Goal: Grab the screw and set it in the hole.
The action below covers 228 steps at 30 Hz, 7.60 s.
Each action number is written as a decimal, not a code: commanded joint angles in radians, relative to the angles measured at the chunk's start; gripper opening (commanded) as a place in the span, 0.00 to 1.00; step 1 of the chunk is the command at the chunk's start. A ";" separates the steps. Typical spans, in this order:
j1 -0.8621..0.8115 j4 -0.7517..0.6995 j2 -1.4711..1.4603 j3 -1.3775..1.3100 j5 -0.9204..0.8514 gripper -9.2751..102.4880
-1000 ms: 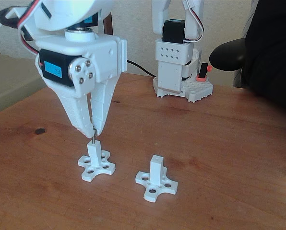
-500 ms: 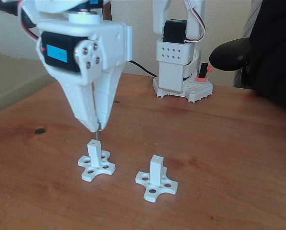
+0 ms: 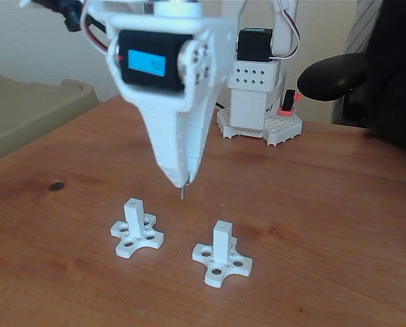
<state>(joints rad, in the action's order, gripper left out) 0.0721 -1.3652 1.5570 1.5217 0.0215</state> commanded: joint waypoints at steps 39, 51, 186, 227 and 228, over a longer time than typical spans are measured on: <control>0.089 0.055 0.041 0.055 0.031 0.04; 0.098 0.061 0.032 0.060 0.037 0.04; 0.106 0.061 -0.035 0.052 0.028 0.04; 0.115 0.089 -0.060 0.040 0.041 0.04; 0.115 0.089 -0.060 0.040 0.041 0.04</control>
<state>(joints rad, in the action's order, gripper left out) 0.1749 -1.2947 1.4880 1.5984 0.0568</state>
